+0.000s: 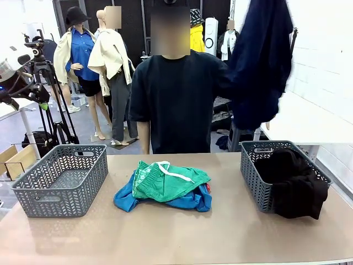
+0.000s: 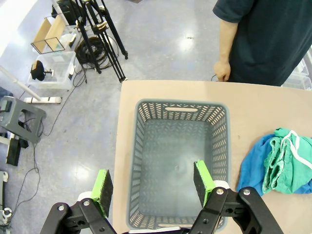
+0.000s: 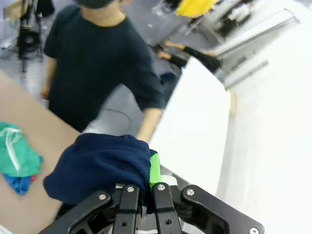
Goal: Sort the tops and bottoms.
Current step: Sort the clothes according to human instructions.
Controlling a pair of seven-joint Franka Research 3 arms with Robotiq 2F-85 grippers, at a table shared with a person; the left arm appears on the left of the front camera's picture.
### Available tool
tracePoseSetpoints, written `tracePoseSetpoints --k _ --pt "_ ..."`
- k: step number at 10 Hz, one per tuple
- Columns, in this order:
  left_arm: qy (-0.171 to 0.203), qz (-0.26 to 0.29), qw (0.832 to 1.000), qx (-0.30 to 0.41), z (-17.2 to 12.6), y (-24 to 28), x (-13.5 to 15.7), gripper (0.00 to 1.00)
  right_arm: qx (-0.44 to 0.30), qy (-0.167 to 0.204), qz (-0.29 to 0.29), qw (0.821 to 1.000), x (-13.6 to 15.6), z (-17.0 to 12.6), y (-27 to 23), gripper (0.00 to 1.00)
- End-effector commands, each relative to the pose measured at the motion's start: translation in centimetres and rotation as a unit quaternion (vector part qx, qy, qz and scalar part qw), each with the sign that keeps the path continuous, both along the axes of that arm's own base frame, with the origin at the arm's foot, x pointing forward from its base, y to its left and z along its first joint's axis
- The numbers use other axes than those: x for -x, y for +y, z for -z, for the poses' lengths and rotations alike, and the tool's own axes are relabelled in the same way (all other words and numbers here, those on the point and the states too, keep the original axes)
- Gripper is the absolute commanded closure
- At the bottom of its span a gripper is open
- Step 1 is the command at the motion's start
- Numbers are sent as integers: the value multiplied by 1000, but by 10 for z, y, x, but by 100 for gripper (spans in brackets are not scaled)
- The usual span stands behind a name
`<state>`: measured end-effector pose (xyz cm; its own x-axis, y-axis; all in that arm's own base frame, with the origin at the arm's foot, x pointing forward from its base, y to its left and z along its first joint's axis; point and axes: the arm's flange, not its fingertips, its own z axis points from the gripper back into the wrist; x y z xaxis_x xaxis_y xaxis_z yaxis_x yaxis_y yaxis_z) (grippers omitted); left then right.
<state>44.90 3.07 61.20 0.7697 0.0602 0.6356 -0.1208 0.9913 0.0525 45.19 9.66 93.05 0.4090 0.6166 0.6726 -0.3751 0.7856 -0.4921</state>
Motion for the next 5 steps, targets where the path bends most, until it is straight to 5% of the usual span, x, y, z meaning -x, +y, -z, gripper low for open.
tracePoseSetpoints --k 1,5 --pt "3 -1 1000 -11 0 1 1 13 -6 28 78 997 -3 15 -22 100" --pt "3 -1 1000 -11 0 1 1 13 -43 42 100 993 3 69 -70 100"
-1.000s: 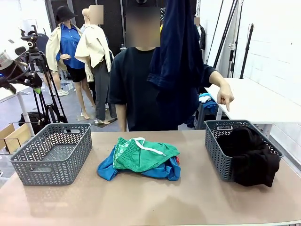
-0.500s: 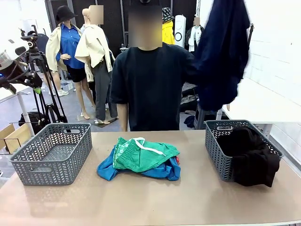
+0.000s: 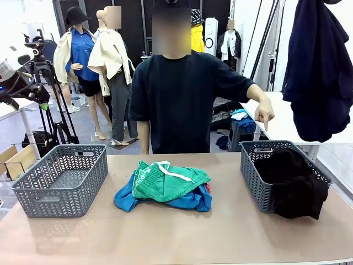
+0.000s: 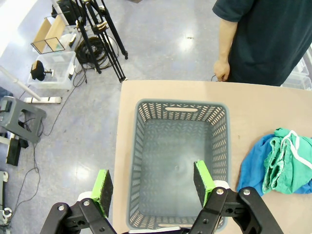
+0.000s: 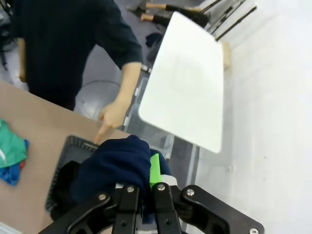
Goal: Sort the tops and bottoms.
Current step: Sort the clothes according to human instructions.
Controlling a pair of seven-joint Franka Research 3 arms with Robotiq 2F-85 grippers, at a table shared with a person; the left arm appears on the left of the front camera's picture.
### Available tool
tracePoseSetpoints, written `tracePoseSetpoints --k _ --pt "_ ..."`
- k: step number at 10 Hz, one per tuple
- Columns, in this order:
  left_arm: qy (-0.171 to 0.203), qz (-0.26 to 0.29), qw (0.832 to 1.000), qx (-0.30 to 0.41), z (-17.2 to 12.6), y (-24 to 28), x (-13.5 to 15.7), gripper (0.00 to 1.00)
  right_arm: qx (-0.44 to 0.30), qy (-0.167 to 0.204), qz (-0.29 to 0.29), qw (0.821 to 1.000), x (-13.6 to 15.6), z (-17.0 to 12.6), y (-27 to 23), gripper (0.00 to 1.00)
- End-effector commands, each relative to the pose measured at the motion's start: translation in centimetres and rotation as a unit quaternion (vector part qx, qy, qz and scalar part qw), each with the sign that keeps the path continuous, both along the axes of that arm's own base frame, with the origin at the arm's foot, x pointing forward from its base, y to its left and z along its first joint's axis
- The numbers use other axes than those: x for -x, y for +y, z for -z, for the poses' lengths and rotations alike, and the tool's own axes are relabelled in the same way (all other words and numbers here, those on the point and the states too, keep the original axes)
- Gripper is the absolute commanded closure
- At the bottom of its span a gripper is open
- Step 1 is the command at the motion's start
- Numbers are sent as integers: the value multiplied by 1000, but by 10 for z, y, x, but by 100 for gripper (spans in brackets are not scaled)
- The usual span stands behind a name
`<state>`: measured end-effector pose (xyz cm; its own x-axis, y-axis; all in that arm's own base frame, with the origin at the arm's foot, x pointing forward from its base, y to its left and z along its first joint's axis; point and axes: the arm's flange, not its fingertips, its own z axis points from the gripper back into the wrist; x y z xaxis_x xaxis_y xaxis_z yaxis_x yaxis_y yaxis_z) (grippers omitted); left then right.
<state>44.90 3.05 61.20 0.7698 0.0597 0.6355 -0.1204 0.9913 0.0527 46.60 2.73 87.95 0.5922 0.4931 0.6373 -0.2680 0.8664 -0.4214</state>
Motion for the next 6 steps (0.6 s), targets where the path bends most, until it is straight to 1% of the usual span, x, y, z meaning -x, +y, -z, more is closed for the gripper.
tracePoseSetpoints --k 1,2,3,4,6 --pt "3 -1 1000 -11 0 1 1 13 -14 -12 19 1000 19 34 -6 100" --pt "3 -1 1000 -11 0 1 1 13 -3 1 39 999 19 54 -6 100" --pt "3 -1 1000 -11 0 1 1 13 -8 20 35 999 18 75 -4 100" --pt "3 -1 1000 -11 0 1 1 13 -7 27 39 999 16 97 0 100" --pt "3 -1 1000 -11 0 1 1 13 -13 30 51 998 9 131 0 100"
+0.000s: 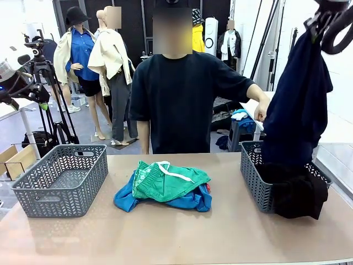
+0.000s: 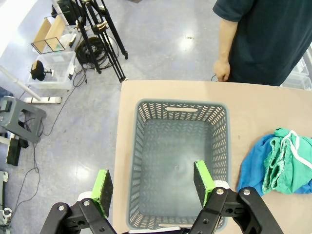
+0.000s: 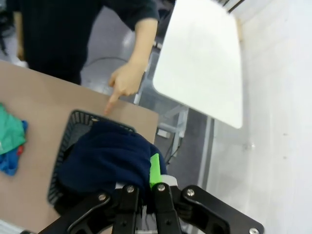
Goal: Sort the tops and bottoms.
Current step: Sort the clothes according to human instructions.
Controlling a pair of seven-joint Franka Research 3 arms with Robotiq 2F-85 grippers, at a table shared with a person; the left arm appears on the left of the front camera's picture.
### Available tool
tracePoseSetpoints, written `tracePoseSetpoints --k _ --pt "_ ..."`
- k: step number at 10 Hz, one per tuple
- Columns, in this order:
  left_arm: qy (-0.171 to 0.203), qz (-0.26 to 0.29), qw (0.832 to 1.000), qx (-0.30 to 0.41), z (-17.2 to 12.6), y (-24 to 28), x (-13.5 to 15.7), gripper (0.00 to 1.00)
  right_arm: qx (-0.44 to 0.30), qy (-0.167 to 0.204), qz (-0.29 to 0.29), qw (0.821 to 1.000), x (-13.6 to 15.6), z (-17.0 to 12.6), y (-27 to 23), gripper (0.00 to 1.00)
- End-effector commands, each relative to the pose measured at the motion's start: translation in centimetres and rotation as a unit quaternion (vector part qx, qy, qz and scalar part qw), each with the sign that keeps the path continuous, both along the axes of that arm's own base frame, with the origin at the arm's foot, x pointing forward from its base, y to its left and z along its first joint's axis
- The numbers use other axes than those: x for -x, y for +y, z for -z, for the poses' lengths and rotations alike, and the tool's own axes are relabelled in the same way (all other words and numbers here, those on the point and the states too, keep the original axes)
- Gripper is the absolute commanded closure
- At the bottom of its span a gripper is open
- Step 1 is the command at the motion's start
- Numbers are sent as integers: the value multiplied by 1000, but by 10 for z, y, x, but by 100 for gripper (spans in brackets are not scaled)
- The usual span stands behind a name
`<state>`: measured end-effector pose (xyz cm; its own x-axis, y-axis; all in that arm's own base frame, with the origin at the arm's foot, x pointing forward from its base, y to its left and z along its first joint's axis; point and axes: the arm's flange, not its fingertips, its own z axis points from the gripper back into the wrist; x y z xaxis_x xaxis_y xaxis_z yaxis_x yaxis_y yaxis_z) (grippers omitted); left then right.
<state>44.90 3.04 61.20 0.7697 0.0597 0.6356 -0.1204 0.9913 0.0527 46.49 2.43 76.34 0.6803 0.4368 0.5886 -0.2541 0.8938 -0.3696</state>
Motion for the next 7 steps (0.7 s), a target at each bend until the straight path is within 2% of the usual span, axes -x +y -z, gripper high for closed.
tracePoseSetpoints --k 1,4,7 --pt "3 -2 1000 -11 0 1 1 13 -1 -16 30 999 2 31 1 100" --pt "3 -2 1000 -11 0 1 1 13 -21 22 28 999 -15 82 1 100" --pt "3 -2 1000 -11 0 1 1 13 -56 103 9 993 -6 133 -1 100"
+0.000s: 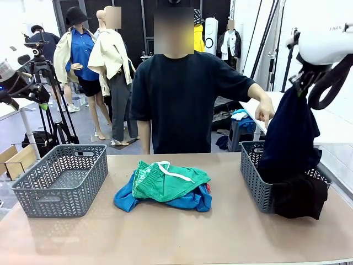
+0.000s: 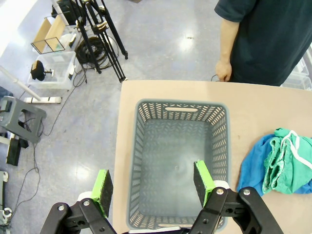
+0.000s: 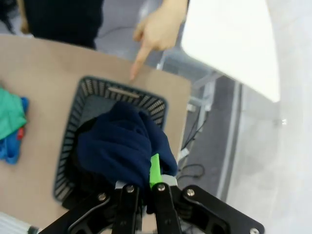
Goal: Sort the tops and bottoms.
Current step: Sort the clothes according to human instructions.
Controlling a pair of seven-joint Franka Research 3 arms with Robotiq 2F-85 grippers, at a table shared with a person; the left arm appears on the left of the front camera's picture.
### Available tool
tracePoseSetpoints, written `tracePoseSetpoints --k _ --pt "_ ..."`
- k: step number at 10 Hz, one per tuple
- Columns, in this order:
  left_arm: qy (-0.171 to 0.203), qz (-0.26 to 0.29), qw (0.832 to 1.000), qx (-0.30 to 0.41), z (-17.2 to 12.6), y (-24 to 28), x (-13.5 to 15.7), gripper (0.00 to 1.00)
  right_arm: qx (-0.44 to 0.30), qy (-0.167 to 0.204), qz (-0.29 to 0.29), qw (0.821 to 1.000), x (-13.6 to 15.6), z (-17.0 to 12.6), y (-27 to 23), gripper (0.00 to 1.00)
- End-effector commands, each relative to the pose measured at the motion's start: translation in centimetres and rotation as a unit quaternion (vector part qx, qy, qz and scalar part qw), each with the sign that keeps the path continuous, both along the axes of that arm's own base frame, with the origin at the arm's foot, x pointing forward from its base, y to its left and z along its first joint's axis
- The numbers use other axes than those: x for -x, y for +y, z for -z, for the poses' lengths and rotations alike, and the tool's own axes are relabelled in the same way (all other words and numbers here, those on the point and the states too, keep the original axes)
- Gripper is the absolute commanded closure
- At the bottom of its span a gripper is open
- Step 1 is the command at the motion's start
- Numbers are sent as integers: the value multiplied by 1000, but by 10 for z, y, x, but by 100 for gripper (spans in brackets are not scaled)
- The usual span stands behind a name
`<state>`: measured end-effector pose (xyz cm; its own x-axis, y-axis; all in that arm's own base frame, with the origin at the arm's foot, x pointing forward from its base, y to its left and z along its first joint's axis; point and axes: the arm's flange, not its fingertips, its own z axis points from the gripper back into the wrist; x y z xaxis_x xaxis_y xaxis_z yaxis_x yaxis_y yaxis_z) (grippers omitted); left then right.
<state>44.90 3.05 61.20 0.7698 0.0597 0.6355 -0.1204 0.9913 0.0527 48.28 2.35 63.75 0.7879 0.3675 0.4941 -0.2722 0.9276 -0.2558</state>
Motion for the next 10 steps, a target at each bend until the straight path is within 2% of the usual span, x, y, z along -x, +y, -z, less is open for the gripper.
tracePoseSetpoints --k 1,4,6,7,10 --pt "3 -2 1000 -11 0 1 1 13 -30 44 -16 998 19 30 4 100" --pt "3 -2 1000 -11 0 1 1 13 2 122 -14 992 35 97 13 100" --pt "3 -2 1000 -11 0 1 1 13 11 152 -13 988 42 122 15 100" --pt "3 -2 1000 -11 0 1 1 13 2 152 -10 988 43 127 16 94" --pt "3 -2 1000 -11 0 1 1 13 -5 145 6 989 43 121 7 37"
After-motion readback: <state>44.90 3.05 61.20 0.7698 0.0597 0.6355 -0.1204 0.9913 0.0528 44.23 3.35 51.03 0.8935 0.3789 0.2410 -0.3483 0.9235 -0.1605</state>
